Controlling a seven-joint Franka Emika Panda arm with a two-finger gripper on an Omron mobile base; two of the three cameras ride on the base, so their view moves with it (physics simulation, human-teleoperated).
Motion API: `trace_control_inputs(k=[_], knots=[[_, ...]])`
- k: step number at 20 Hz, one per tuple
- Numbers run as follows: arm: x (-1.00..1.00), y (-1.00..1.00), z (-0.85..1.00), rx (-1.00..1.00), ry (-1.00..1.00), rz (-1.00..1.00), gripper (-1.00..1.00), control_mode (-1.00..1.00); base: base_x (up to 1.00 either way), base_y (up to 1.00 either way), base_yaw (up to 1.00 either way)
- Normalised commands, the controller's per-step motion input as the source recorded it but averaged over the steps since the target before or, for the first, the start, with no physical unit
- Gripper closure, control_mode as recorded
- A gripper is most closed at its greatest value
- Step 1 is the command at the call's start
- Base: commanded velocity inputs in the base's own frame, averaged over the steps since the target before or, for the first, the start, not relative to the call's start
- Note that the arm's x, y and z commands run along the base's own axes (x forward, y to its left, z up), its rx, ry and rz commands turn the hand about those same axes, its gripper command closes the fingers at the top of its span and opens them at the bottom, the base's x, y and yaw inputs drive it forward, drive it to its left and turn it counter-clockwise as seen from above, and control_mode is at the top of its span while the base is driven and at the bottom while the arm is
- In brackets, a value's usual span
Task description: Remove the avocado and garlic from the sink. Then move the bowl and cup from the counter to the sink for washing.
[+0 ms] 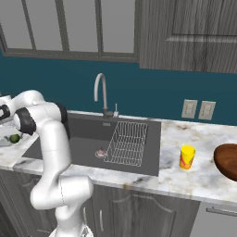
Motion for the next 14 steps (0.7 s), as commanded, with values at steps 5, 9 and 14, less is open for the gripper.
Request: trace_control_inputs(k=[5, 9, 14], knots=[[-0.15, -0.09, -0.03, 0.00, 0.00, -0.02, -1.00, -1.00, 0.00, 0.00, 0.00], [-0.16, -0.09, 0.09, 0.05, -0.02, -0.01, -1.00, -1.00, 0.00, 0.00, 0.00], [-0.14, -0.04, 0.32, 0.09, -0.09, 0.00, -1.00, -1.00, 0.00, 0.00, 0.00]])
